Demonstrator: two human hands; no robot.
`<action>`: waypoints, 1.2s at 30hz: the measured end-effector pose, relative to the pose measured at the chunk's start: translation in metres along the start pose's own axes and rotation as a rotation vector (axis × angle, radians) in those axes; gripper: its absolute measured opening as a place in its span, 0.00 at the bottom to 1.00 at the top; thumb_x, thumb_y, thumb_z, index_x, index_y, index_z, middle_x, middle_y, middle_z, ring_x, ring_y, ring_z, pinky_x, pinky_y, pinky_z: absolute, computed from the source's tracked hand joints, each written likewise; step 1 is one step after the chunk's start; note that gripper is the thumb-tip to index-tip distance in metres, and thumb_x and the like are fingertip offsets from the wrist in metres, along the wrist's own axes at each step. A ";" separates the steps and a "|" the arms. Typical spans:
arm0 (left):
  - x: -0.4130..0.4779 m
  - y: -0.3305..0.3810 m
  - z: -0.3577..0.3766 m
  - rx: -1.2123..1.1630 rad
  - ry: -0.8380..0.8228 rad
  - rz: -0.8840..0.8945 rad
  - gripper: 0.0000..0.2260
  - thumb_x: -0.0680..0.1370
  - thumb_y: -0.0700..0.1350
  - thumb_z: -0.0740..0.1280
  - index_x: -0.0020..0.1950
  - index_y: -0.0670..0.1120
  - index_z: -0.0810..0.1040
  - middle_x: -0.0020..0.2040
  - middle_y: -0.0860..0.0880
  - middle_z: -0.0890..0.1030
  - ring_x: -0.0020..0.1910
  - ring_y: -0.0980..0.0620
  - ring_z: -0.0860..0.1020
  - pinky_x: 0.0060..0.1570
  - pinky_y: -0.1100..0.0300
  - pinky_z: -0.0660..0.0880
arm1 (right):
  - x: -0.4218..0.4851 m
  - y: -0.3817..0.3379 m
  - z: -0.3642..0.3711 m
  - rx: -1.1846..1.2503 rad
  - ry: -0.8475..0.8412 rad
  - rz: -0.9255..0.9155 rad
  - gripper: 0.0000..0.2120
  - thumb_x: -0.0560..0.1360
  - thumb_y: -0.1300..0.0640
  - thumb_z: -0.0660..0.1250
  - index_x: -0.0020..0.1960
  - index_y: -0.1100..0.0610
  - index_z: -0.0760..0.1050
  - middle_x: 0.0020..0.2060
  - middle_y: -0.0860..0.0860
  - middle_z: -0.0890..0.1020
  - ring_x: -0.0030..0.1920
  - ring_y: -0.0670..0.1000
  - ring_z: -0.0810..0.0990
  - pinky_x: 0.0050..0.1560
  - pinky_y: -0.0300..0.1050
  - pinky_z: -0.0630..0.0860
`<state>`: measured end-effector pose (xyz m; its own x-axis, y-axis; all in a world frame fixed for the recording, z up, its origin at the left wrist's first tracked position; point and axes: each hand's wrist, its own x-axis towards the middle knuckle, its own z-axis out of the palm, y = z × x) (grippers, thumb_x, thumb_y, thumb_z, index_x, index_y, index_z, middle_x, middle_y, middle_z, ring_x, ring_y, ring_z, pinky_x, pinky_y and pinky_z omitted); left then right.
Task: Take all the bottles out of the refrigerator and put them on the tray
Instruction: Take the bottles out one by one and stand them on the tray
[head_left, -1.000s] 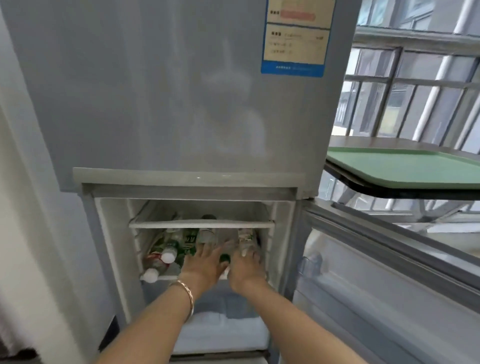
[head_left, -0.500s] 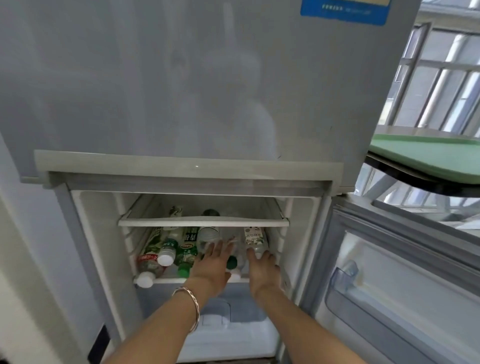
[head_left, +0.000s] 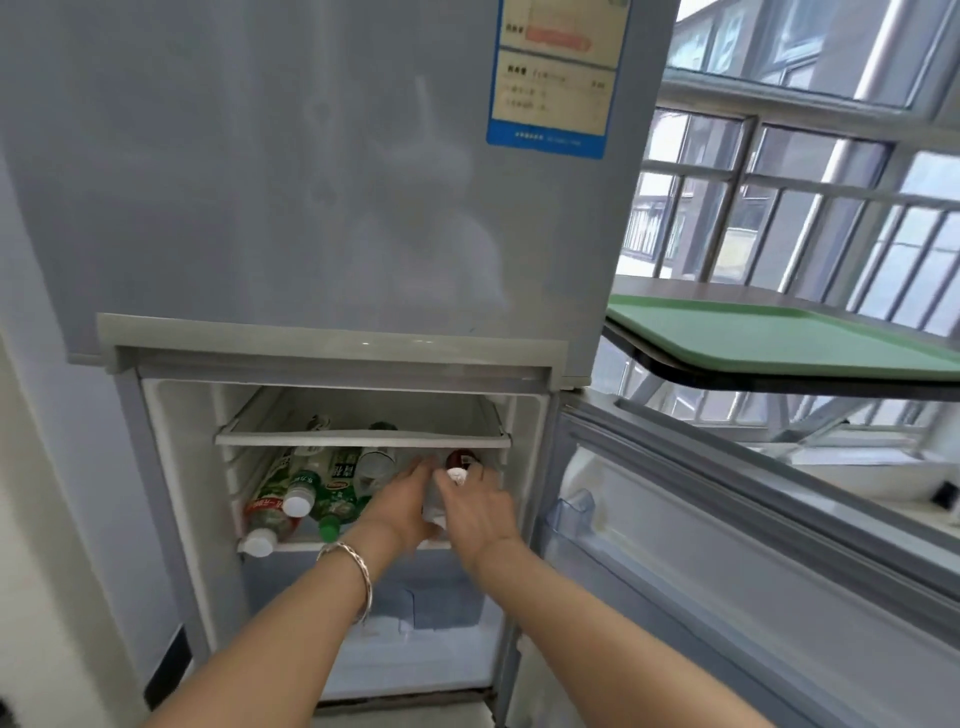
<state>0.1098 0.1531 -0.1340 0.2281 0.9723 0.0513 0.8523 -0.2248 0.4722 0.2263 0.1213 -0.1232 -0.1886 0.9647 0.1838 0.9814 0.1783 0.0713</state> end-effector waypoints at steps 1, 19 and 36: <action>-0.004 0.005 -0.005 -0.023 -0.002 -0.013 0.42 0.69 0.45 0.76 0.77 0.49 0.57 0.75 0.48 0.66 0.72 0.47 0.68 0.68 0.56 0.68 | -0.005 0.002 -0.010 0.037 -0.036 -0.005 0.28 0.77 0.62 0.64 0.74 0.53 0.58 0.62 0.63 0.70 0.63 0.62 0.69 0.48 0.52 0.73; -0.085 0.135 -0.172 -0.256 -0.001 0.021 0.27 0.70 0.46 0.76 0.67 0.45 0.74 0.49 0.52 0.80 0.47 0.52 0.81 0.42 0.59 0.80 | -0.084 0.059 -0.184 0.589 0.158 -0.027 0.25 0.74 0.52 0.63 0.66 0.57 0.58 0.54 0.57 0.79 0.49 0.61 0.80 0.47 0.56 0.79; -0.033 0.346 -0.220 -0.532 0.376 0.433 0.29 0.70 0.49 0.77 0.68 0.44 0.73 0.54 0.44 0.79 0.56 0.47 0.78 0.44 0.65 0.73 | -0.047 0.181 -0.260 0.708 0.713 0.373 0.43 0.64 0.44 0.76 0.69 0.58 0.59 0.58 0.55 0.76 0.57 0.58 0.78 0.54 0.58 0.79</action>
<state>0.2933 0.0569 0.2212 0.2332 0.7828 0.5769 0.3623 -0.6205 0.6955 0.4034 0.0579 0.1362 0.3748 0.6864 0.6233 0.7356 0.1890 -0.6505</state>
